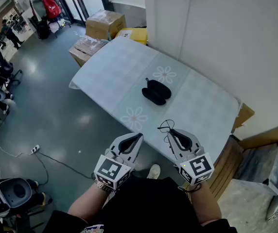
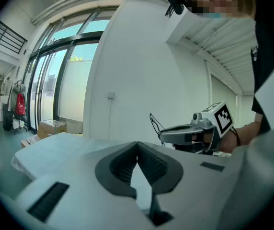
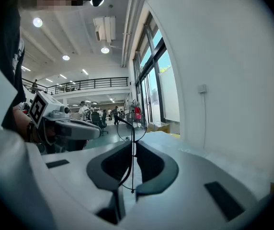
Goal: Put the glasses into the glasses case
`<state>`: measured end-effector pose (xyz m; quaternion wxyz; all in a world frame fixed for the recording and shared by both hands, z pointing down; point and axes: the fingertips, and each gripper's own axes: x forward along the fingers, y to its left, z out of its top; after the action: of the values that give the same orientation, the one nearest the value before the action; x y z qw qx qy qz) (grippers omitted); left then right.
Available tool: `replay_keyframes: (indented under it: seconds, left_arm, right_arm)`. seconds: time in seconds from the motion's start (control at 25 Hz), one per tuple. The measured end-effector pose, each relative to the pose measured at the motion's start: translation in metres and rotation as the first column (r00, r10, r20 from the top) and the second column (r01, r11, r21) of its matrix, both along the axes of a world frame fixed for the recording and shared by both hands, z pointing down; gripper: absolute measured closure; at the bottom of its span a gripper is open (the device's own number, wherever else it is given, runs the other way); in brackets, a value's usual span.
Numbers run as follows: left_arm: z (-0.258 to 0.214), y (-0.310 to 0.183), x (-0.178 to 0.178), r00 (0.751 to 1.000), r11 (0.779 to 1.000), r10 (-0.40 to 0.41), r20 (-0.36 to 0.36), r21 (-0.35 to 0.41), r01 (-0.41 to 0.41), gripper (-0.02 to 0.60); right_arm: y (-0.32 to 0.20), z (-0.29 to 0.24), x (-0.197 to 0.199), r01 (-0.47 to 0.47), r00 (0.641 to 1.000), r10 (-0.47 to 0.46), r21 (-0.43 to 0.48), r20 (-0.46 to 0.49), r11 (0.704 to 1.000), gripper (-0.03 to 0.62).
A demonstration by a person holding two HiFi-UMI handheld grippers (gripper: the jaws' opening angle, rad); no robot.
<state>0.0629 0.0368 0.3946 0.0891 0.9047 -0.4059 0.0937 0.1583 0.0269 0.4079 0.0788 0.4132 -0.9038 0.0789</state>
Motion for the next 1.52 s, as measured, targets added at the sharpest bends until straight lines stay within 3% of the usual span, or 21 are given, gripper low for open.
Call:
replay_keyframes:
  seconds: [0.88, 1.52]
  left_arm:
    - [0.005, 0.004, 0.002, 1.000, 0.999, 0.029, -0.005, 0.012, -0.029, 0.554]
    - [0.001, 0.000, -0.020, 0.999, 0.999, 0.042, -0.006, 0.009, -0.042, 0.554]
  right_arm:
    - [0.001, -0.005, -0.004, 0.014, 1.000, -0.014, 0.023, 0.005, 1.000, 0.542]
    - [-0.003, -0.008, -0.024, -0.001, 1.000, 0.001, 0.003, 0.008, 1.000, 0.543]
